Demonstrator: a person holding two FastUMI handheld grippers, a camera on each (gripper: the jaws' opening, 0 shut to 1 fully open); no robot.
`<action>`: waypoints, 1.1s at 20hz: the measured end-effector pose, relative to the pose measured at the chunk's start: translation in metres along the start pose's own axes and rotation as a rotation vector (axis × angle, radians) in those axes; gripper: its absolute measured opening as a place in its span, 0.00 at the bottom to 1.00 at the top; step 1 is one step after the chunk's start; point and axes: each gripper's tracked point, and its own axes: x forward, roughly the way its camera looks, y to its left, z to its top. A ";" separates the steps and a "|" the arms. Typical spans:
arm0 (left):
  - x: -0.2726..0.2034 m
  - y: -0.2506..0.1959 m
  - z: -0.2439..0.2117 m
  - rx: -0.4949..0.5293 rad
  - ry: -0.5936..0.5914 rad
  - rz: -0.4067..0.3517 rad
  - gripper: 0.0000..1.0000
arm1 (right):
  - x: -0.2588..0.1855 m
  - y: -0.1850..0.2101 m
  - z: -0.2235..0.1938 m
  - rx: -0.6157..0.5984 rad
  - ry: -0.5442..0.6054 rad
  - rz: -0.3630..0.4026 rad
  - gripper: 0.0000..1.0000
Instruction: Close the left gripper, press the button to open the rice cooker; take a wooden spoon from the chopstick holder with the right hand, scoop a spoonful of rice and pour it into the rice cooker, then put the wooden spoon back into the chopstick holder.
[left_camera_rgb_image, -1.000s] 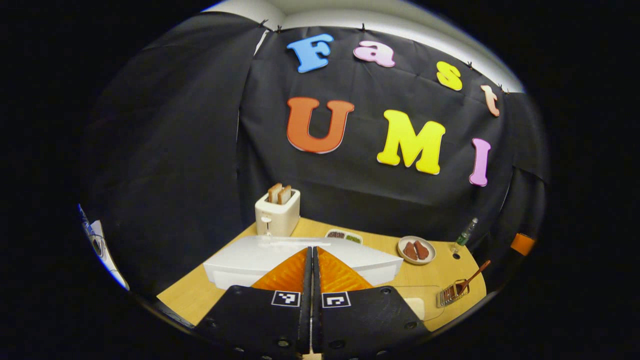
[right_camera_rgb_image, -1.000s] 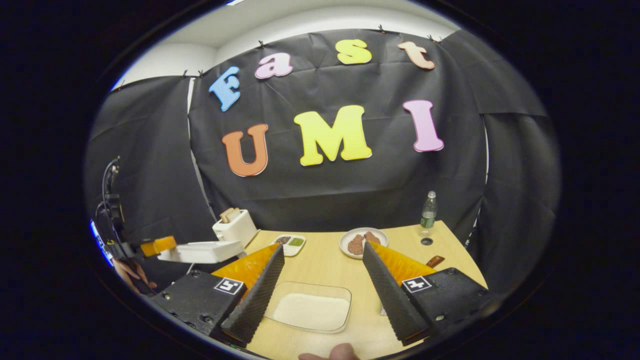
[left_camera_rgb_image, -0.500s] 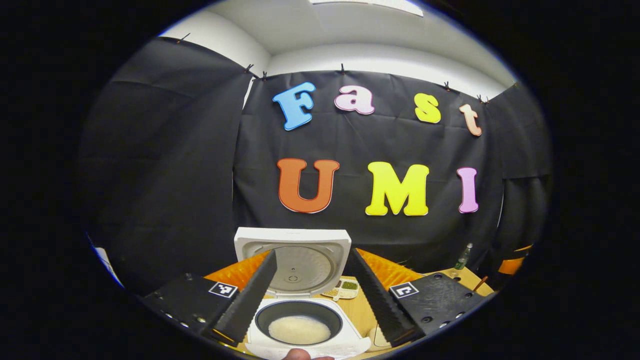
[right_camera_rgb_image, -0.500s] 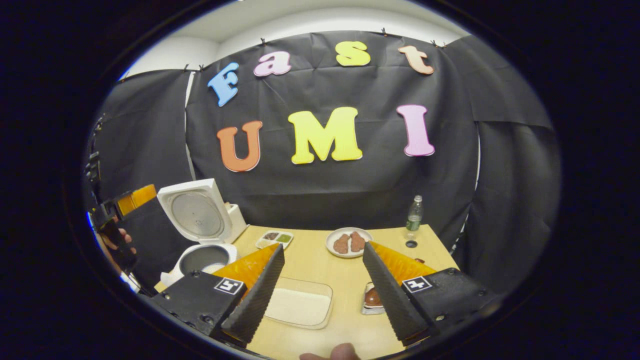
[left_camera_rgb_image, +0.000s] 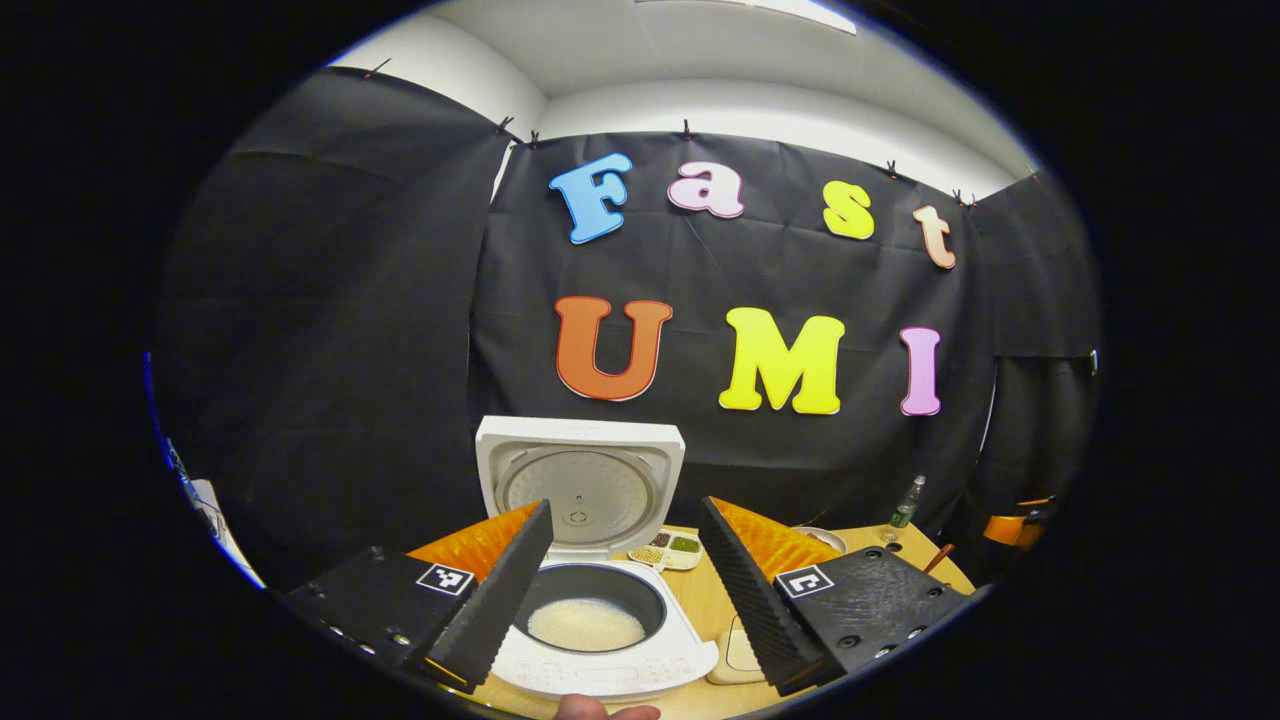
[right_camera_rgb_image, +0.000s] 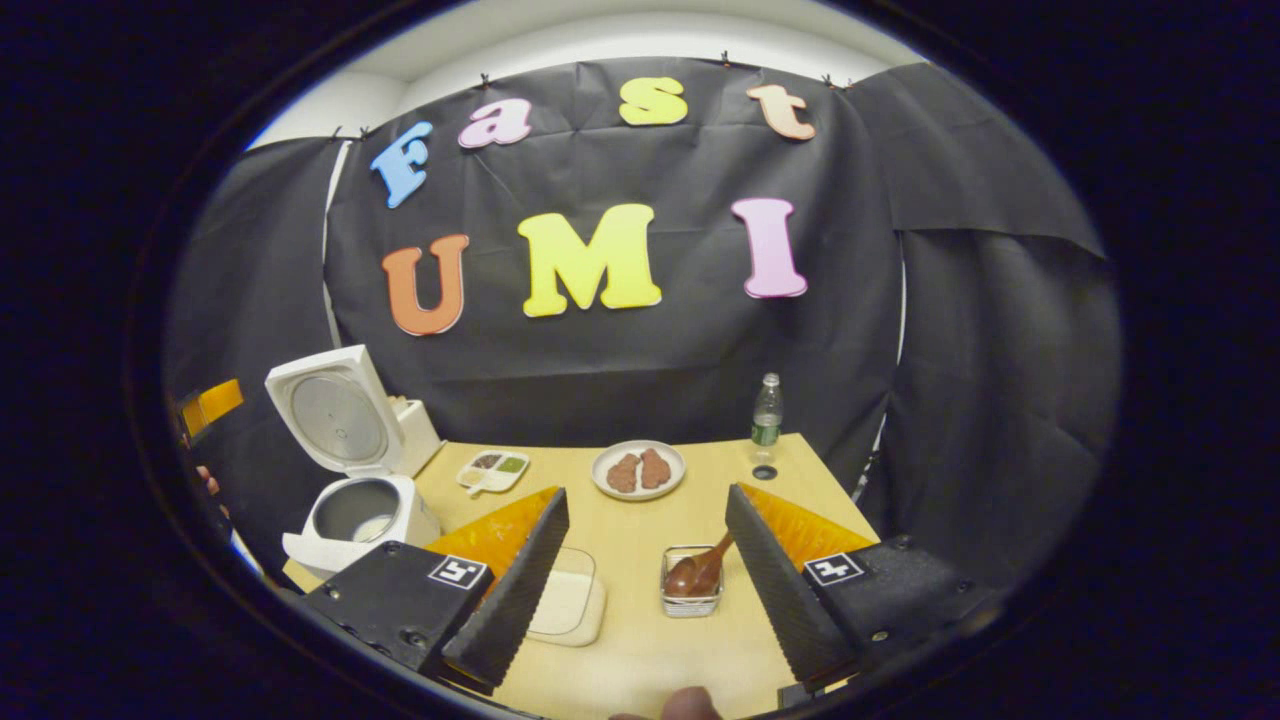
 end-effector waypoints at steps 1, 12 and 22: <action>-0.001 -0.002 -0.003 0.003 0.015 -0.002 0.94 | 0.004 -0.008 -0.006 -0.001 0.016 -0.006 1.00; -0.011 -0.038 -0.007 0.024 0.066 0.023 0.94 | 0.127 -0.072 -0.096 0.121 0.240 0.024 0.95; -0.011 -0.039 -0.027 0.018 0.154 0.098 0.94 | 0.200 -0.090 -0.137 0.208 0.333 0.062 0.55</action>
